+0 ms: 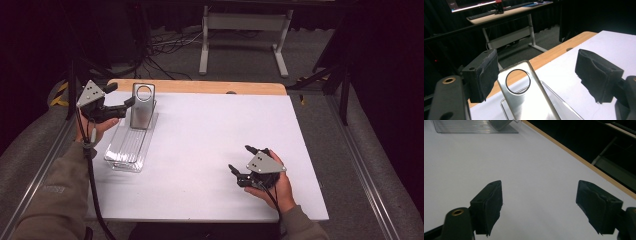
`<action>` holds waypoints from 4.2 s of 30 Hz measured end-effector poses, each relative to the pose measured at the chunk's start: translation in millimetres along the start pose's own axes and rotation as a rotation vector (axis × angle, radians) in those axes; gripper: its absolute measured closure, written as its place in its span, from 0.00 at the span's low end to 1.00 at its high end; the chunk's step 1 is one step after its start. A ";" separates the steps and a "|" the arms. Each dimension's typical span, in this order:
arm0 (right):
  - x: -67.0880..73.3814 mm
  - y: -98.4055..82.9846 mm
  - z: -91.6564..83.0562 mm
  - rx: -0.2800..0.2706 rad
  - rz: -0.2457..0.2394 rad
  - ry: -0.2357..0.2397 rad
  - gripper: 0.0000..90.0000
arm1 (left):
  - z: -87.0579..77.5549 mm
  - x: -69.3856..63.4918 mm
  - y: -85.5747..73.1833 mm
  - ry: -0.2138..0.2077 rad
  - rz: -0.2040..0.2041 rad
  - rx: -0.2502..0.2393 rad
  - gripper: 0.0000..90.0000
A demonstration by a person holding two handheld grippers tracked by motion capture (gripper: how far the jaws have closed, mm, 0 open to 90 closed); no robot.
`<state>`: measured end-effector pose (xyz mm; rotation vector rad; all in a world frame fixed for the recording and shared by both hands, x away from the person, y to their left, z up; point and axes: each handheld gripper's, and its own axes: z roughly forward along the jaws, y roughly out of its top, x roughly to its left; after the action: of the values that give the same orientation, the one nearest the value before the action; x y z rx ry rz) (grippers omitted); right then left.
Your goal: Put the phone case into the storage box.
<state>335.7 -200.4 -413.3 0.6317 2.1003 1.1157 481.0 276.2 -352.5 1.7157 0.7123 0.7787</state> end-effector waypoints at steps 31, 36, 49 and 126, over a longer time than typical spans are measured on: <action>10.2 2.2 -2.0 -0.016 -0.015 0.020 0.24 | -40.3 -60.9 -3.5 -0.098 0.041 -0.108 0.14; 12.3 2.7 -2.9 -0.017 -0.021 0.023 0.24 | -42.3 -65.3 -2.9 -0.105 0.040 -0.122 0.13; 13.2 3.7 -7.6 -0.027 -0.021 0.022 0.24 | -52.4 -81.3 -4.2 -0.133 0.035 -0.152 0.10; 31.4 -2.3 -22.4 -0.071 -0.019 0.047 0.22 | -68.3 -159.4 -70.2 -0.266 0.042 0.033 0.05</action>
<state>298.0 -192.1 -416.4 0.5560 2.0915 1.2001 324.5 208.7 -429.5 1.8262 0.5103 0.5555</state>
